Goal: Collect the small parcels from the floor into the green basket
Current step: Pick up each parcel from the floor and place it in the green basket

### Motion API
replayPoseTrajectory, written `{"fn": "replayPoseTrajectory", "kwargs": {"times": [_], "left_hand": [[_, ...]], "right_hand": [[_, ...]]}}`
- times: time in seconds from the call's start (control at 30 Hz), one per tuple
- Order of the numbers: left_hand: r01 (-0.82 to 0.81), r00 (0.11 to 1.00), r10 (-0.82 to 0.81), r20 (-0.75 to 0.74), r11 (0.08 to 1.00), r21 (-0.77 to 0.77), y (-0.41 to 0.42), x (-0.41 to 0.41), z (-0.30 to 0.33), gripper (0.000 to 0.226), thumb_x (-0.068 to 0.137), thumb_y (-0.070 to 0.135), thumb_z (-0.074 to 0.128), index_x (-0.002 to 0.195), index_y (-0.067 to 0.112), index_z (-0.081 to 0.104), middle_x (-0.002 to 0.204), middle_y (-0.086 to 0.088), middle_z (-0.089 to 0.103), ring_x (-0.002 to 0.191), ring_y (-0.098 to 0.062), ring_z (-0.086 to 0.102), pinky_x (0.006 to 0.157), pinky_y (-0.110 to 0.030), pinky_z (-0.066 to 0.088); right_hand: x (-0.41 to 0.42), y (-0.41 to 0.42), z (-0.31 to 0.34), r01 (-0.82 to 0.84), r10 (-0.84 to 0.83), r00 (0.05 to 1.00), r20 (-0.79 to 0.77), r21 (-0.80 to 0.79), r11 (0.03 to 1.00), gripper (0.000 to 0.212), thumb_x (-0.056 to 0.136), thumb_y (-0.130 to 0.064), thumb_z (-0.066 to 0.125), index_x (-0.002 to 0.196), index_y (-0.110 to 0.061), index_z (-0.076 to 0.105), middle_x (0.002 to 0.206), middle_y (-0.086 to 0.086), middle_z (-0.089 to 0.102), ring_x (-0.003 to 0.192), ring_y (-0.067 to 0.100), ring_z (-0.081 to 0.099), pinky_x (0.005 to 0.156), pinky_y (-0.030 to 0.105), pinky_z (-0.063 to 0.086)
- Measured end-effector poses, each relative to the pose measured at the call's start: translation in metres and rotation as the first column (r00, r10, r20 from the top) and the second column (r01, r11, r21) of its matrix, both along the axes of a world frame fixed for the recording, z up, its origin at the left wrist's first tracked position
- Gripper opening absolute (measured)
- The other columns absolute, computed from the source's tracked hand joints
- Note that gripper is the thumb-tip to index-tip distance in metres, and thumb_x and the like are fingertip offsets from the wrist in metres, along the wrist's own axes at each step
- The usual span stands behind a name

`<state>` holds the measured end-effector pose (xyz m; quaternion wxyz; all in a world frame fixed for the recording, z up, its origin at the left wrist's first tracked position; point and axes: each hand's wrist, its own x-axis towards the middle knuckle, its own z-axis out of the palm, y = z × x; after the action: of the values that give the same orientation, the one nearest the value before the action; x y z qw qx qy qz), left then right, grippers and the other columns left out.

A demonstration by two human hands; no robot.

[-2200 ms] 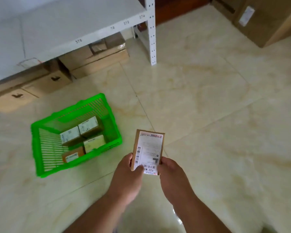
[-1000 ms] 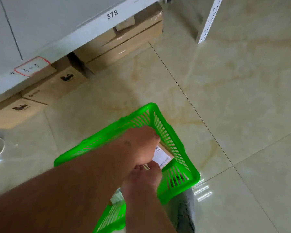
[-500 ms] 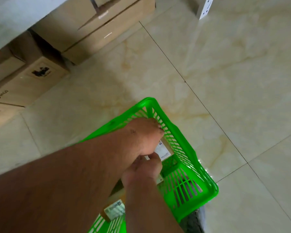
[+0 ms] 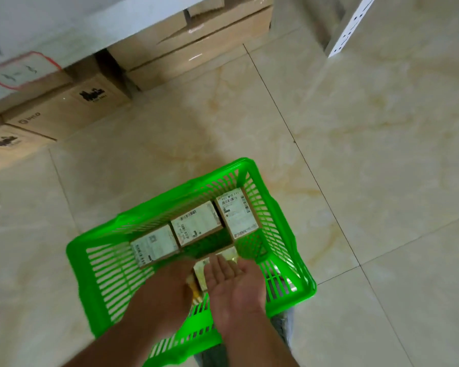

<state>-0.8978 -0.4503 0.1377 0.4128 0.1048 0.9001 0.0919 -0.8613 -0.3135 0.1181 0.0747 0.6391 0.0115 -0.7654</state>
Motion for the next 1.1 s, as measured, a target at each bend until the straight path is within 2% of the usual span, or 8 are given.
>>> {"fn": "replayPoseTrajectory", "kwargs": {"times": [0.1, 0.2, 0.3, 0.5, 0.7, 0.77, 0.93, 1.1], "left_hand": [[-0.256, 0.96, 0.257, 0.109, 0.967, -0.023, -0.004, 0.043, 0.023, 0.051, 0.1, 0.035, 0.046, 0.15, 0.034, 0.039, 0.158, 0.0, 0.041, 0.145, -0.016, 0.042, 0.113, -0.02, 0.028], [-0.364, 0.922, 0.362, 0.134, 0.931, -0.011, 0.006, 0.074, 0.041, 0.049, 0.088, 0.047, 0.051, 0.137, 0.044, 0.053, 0.149, 0.002, 0.055, 0.133, -0.015, 0.057, 0.108, -0.02, 0.035], [-0.409, 0.91, 0.398, 0.113, 0.907, 0.098, 0.027, 0.091, 0.065, 0.052, 0.098, 0.04, 0.051, 0.148, 0.042, 0.039, 0.156, 0.014, 0.044, 0.137, -0.004, 0.048, 0.112, -0.017, 0.032], [-0.198, 0.97, 0.165, 0.176, 0.962, 0.189, 0.074, 0.123, 0.103, 0.055, 0.101, 0.036, 0.049, 0.154, 0.026, 0.036, 0.16, 0.006, 0.04, 0.145, -0.008, 0.039, 0.12, -0.023, 0.024], [-0.036, 0.974, -0.007, 0.226, 0.982, 0.188, 0.116, 0.179, 0.121, 0.054, 0.097, 0.034, 0.058, 0.149, 0.024, 0.046, 0.153, 0.0, 0.051, 0.139, -0.014, 0.049, 0.117, -0.033, 0.034], [0.021, 0.972, -0.062, 0.225, 0.984, 0.179, 0.138, 0.202, 0.126, 0.053, 0.096, 0.036, 0.059, 0.147, 0.028, 0.048, 0.15, 0.002, 0.054, 0.137, -0.013, 0.052, 0.116, -0.033, 0.036], [0.135, 0.954, -0.178, 0.243, 0.973, 0.185, 0.198, 0.274, 0.13, 0.052, 0.095, 0.032, 0.062, 0.145, 0.025, 0.052, 0.144, -0.002, 0.06, 0.13, -0.014, 0.059, 0.11, -0.031, 0.041], [0.243, 0.932, -0.276, 0.235, 0.957, 0.161, 0.261, 0.371, 0.13, 0.05, 0.095, 0.032, 0.061, 0.144, 0.024, 0.052, 0.144, 0.0, 0.06, 0.13, -0.012, 0.058, 0.108, -0.034, 0.044]], "right_hand": [[0.02, 0.02, 0.033, -0.124, 0.125, 0.99, -0.063, 0.022, 0.992, 0.036, 0.099, -0.01, 0.042, 0.129, 0.007, 0.052, 0.137, 0.027, 0.057, 0.126, 0.04, 0.057, 0.1, 0.048, 0.049], [0.041, 0.041, 0.068, -0.23, 0.232, 0.972, -0.047, 0.045, 0.972, 0.039, 0.1, -0.012, 0.044, 0.131, 0.011, 0.052, 0.134, 0.029, 0.06, 0.127, 0.041, 0.057, 0.1, 0.047, 0.047], [0.07, 0.069, 0.095, -0.27, 0.273, 0.962, -0.011, 0.112, 0.956, 0.044, 0.102, -0.015, 0.042, 0.137, 0.011, 0.048, 0.136, 0.031, 0.058, 0.126, 0.043, 0.057, 0.104, 0.049, 0.043], [0.16, 0.11, 0.144, -0.197, 0.175, 0.979, 0.106, 0.255, 0.947, 0.031, 0.101, -0.016, 0.048, 0.122, 0.005, 0.058, 0.119, 0.025, 0.068, 0.115, 0.038, 0.062, 0.088, 0.042, 0.05], [0.284, 0.147, 0.151, -0.254, 0.176, 0.953, 0.246, 0.335, 0.907, 0.036, 0.092, -0.007, 0.053, 0.06, -0.016, 0.041, 0.062, -0.002, 0.038, 0.05, 0.012, 0.035, 0.047, 0.026, 0.031], [0.325, 0.162, 0.147, -0.161, 0.066, 0.955, 0.289, 0.319, 0.934, 0.037, 0.096, -0.005, 0.05, 0.065, -0.023, 0.043, 0.061, -0.003, 0.041, 0.048, 0.009, 0.042, 0.046, 0.028, 0.043], [0.43, 0.193, 0.136, -0.072, -0.055, 0.937, 0.345, 0.346, 0.935, 0.026, 0.095, -0.002, 0.057, 0.073, -0.014, 0.049, 0.062, 0.004, 0.04, 0.049, 0.014, 0.042, 0.052, 0.023, 0.029], [0.537, 0.224, 0.129, -0.068, -0.077, 0.932, 0.353, 0.38, 0.922, 0.017, 0.093, -0.017, 0.062, 0.077, -0.017, 0.059, 0.069, 0.003, 0.056, 0.064, 0.019, 0.055, 0.064, 0.034, 0.05]]}}
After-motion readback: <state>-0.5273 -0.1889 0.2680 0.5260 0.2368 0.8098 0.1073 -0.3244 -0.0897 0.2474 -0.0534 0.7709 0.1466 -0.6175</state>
